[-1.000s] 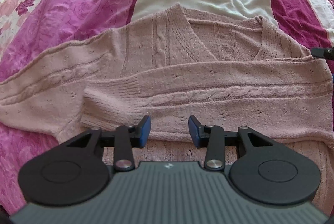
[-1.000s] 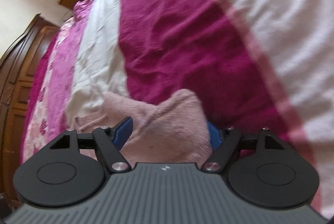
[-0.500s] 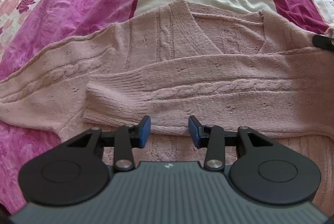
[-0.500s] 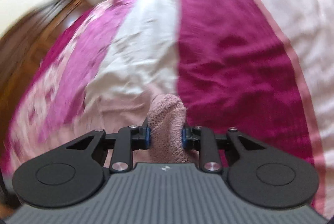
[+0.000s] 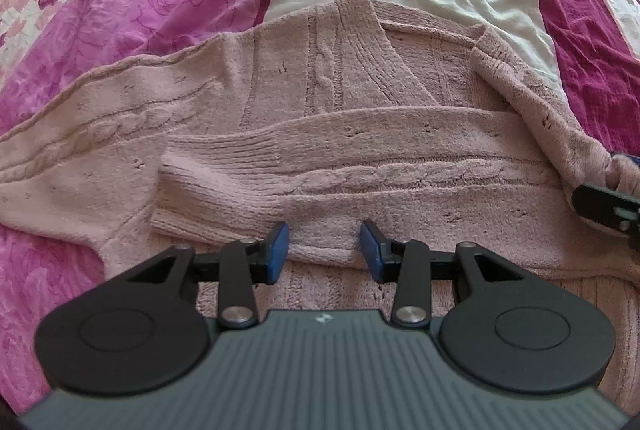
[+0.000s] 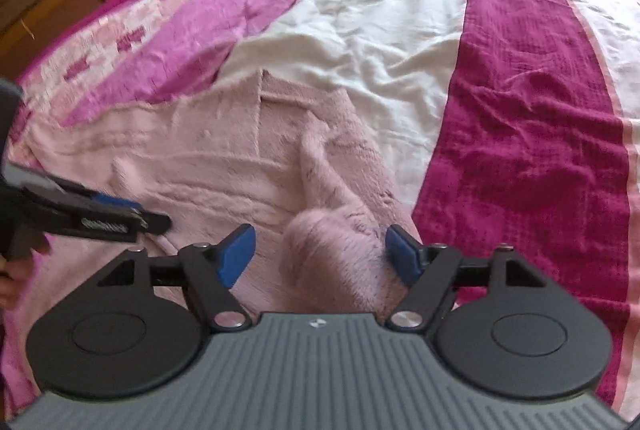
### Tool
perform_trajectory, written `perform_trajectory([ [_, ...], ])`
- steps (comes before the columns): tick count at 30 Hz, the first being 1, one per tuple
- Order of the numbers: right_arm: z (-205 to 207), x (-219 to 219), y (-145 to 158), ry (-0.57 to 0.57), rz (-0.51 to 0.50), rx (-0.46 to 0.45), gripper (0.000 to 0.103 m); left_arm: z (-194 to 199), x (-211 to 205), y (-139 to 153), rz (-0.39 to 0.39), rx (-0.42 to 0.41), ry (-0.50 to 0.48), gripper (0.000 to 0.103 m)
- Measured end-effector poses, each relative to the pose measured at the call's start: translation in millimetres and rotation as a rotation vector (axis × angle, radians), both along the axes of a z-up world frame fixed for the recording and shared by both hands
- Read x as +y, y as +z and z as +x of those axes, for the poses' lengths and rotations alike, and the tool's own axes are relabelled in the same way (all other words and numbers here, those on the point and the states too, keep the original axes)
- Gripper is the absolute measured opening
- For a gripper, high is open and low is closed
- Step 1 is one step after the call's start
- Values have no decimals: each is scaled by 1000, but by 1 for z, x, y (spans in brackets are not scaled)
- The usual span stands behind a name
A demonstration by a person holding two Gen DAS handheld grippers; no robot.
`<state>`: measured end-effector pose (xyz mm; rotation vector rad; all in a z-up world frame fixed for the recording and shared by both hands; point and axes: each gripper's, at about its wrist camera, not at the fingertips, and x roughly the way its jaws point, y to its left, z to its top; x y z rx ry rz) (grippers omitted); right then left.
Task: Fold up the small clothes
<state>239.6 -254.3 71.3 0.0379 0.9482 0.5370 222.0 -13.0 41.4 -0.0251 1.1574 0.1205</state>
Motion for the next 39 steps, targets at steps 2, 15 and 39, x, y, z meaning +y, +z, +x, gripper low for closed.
perform_trajectory([
  [2,3,-1,1,-13,23,21,81,0,1,0,-6,0,2,42],
  [15,17,3,-10,-9,-38,93,34,3,-1,-3,-6,5,5,42],
  [39,57,-132,15,-534,11,21,49,14,-2,-7,10,8,-40,42],
])
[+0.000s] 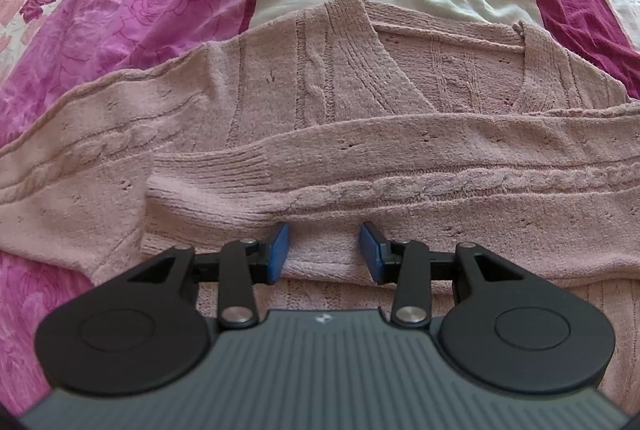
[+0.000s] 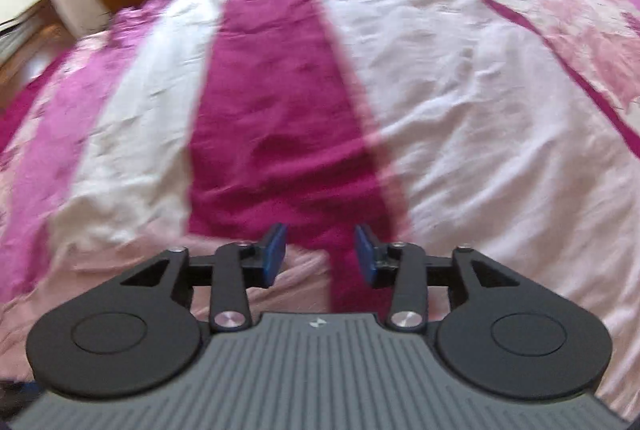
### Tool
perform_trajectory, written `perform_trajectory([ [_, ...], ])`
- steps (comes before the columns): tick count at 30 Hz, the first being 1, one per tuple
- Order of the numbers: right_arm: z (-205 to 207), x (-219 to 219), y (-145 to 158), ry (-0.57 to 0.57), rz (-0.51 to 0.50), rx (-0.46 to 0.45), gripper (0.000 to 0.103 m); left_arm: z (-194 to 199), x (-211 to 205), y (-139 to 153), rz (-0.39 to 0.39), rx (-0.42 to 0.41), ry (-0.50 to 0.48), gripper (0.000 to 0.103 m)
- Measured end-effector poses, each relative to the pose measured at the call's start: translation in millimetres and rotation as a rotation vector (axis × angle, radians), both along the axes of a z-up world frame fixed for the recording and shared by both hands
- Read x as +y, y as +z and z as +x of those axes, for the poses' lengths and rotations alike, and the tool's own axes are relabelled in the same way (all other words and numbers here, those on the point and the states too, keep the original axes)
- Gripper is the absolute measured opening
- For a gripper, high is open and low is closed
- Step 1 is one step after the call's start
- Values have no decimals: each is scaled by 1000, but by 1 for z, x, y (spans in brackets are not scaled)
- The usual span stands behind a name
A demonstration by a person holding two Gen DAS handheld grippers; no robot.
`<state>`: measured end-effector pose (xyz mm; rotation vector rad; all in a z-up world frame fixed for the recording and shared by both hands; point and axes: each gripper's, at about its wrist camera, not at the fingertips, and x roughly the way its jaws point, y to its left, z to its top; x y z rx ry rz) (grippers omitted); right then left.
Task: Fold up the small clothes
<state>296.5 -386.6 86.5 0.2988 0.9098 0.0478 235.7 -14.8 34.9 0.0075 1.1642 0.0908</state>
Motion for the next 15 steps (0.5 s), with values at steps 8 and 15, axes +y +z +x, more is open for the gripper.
perform_trajectory([
  [8,-48,64,-12,147,-35,83,57,-2,3,9,5,-3,3,42],
  [15,-87,98,-5,94,43,125,68,-12,22,25,8,-6,37,42],
])
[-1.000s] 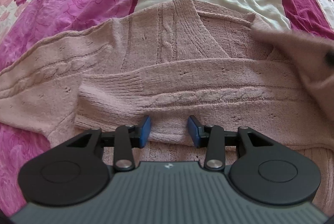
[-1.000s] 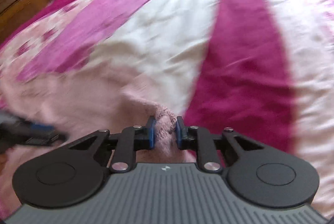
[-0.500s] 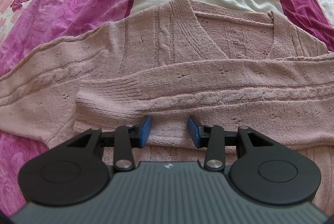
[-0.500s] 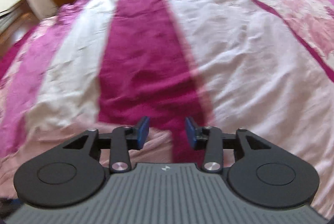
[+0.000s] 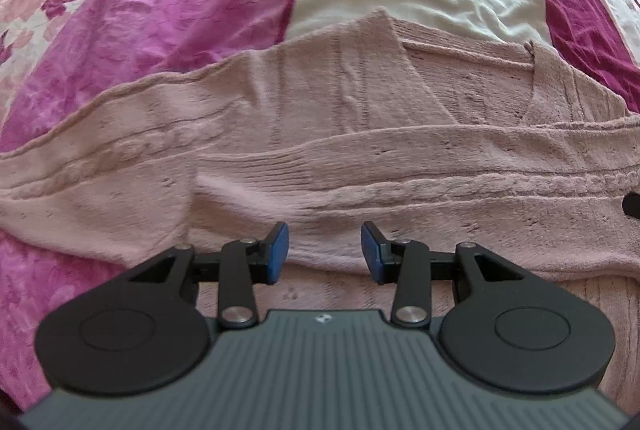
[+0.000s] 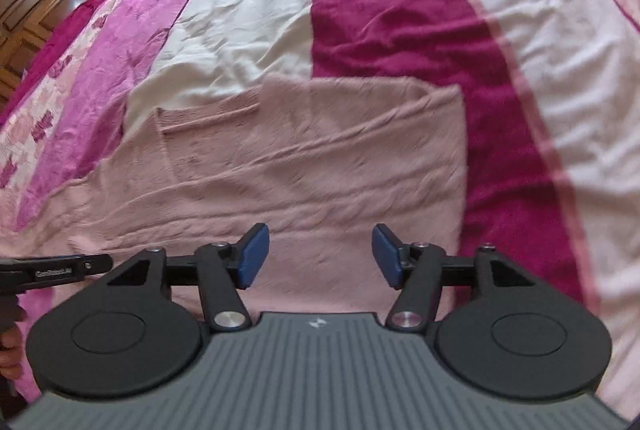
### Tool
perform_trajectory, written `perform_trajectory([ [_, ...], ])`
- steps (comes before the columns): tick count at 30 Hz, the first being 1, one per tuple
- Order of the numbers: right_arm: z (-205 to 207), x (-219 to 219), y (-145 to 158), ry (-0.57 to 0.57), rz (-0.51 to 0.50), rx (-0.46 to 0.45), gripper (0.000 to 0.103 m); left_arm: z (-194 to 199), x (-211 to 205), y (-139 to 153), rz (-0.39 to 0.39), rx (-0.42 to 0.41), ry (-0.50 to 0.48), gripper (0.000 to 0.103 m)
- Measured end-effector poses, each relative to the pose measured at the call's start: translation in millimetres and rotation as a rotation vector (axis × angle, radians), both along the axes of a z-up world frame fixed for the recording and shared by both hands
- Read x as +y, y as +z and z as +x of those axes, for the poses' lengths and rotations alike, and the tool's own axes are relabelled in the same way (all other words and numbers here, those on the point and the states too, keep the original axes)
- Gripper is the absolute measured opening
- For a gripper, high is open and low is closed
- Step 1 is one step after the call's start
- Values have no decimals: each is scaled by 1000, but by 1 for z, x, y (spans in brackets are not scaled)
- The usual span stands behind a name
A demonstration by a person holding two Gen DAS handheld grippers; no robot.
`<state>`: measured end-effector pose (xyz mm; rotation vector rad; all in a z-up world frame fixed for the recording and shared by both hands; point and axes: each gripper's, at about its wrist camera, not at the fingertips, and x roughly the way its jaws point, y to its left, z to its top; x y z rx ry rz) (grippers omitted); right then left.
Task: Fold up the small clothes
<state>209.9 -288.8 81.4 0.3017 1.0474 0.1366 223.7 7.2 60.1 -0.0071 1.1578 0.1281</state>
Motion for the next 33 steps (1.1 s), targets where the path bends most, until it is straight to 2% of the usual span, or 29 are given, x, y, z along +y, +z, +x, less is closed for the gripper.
perform_trajectory([
  [5,-19,19,12,-56,45,13,73,-11,24,15,6,1,42,42],
  [18,-36,73,31,-33,35,10,79,-43,96,40,35,-14,144,42],
  [33,-37,126,34,-17,-57,16,85,-55,204,41,35,-71,380,42],
])
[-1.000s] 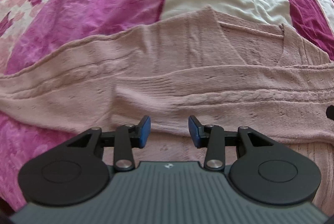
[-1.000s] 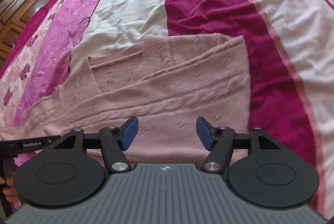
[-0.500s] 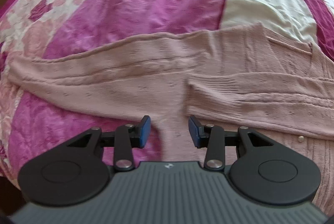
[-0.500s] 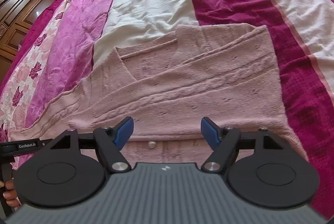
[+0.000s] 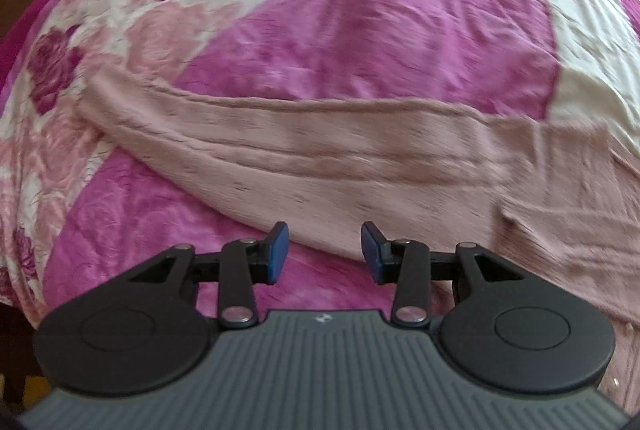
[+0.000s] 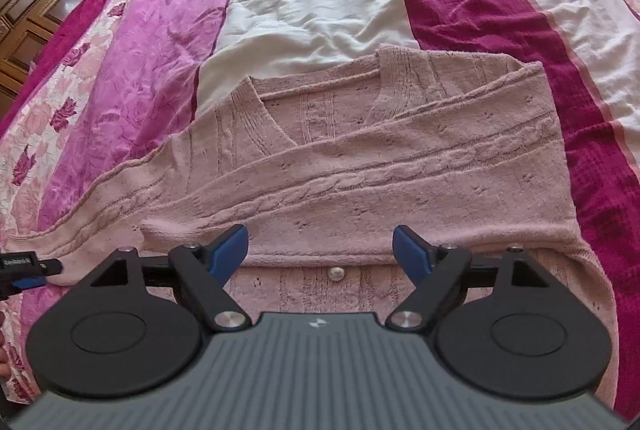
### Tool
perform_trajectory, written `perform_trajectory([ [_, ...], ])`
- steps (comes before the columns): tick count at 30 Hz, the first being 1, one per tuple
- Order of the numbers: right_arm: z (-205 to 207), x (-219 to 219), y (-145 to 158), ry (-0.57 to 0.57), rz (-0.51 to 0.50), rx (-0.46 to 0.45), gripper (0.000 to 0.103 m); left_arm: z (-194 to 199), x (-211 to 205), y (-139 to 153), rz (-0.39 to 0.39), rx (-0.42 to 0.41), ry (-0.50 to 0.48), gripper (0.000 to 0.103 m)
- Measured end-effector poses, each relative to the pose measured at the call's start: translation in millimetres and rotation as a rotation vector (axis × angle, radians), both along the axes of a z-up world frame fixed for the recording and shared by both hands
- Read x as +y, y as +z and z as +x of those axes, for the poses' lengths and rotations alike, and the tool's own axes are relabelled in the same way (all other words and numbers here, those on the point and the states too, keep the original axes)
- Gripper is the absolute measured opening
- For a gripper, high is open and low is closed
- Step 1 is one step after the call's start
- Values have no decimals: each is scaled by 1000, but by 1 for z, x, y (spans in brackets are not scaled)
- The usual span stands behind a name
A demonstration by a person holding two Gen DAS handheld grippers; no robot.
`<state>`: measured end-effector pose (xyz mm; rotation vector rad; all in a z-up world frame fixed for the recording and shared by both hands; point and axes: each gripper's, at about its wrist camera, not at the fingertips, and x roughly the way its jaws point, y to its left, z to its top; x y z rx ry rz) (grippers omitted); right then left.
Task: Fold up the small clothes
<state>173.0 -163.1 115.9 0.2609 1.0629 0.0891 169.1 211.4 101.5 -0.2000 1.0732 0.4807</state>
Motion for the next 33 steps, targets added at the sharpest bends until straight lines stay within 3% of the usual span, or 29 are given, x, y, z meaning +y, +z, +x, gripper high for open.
perform_trajectory([
  [15,-35,50,-15,-33,-104,62,85,-6,135,-32,-28,-53,209,42],
  [20,-43,64,-14,4,-127,66,85,-6,166,-45,-123,-89,277,42],
  [25,-44,66,-23,46,-144,73,85,-8,174,-56,-182,-146,337,51],
  [33,-53,55,-21,28,-158,70,85,-11,155,-50,-156,-147,372,54],
])
